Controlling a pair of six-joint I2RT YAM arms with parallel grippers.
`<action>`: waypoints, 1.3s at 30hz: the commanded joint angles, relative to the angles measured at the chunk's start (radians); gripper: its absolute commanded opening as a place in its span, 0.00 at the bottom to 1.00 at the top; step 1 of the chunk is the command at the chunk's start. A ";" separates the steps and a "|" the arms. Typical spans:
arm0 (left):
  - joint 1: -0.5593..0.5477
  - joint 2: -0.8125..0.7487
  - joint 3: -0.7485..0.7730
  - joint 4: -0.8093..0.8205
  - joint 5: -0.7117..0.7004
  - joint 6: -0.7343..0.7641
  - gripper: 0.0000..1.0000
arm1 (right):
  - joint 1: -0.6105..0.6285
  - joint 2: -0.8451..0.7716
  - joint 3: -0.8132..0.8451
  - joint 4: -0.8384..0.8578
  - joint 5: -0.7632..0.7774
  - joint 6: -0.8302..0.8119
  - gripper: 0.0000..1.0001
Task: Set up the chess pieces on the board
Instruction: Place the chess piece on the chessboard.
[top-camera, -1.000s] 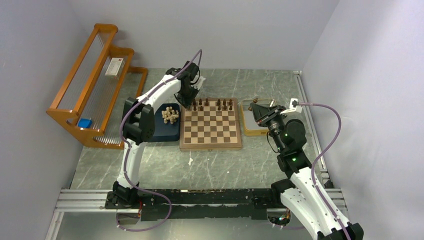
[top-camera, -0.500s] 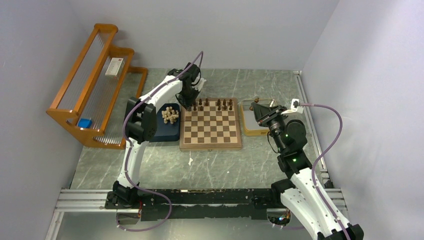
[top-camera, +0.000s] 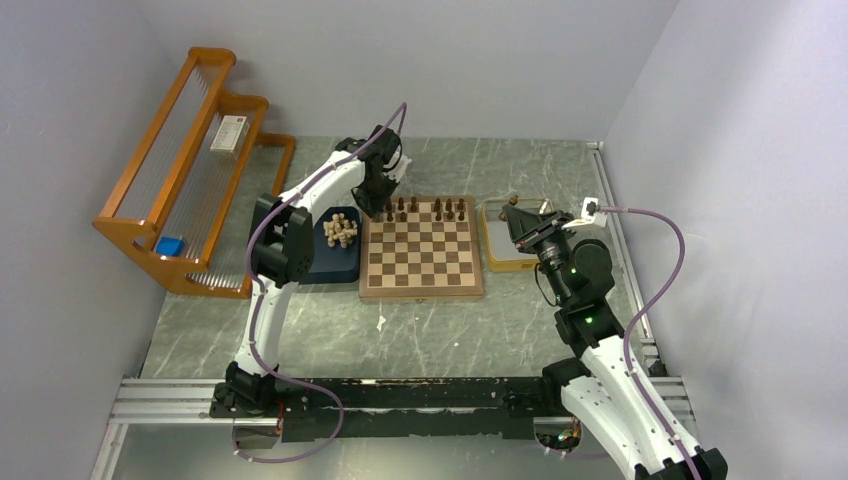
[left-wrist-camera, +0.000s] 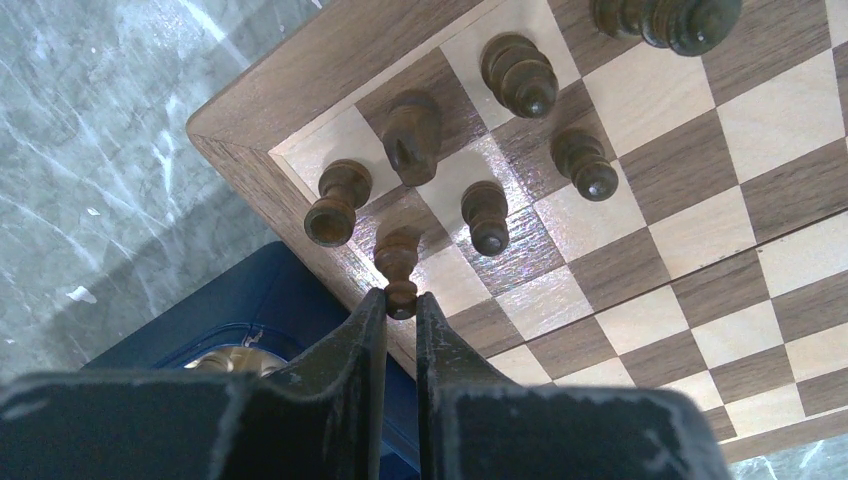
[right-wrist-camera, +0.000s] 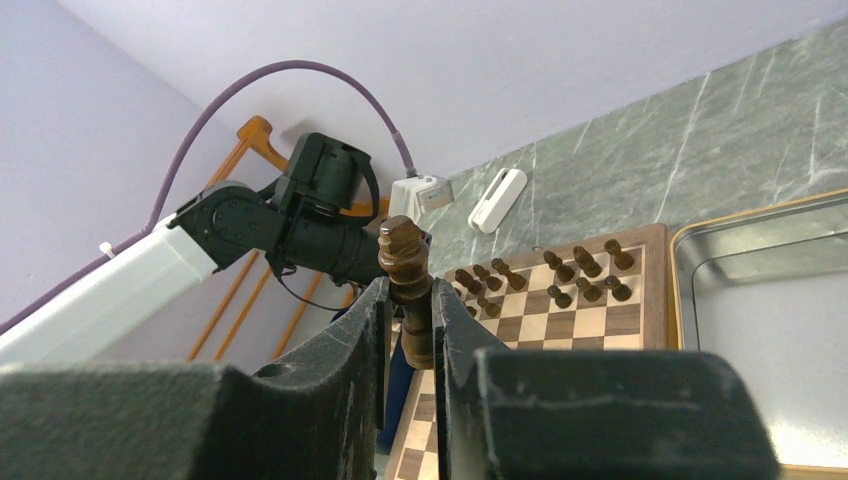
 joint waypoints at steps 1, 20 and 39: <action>-0.005 0.015 0.029 0.006 -0.008 0.009 0.13 | 0.005 -0.014 0.027 -0.003 0.013 -0.016 0.19; -0.007 0.020 0.043 0.017 0.006 0.013 0.23 | 0.004 -0.011 0.019 0.002 0.007 -0.011 0.20; -0.006 0.009 0.038 0.035 0.006 0.015 0.29 | 0.005 -0.018 0.013 0.003 0.005 -0.012 0.20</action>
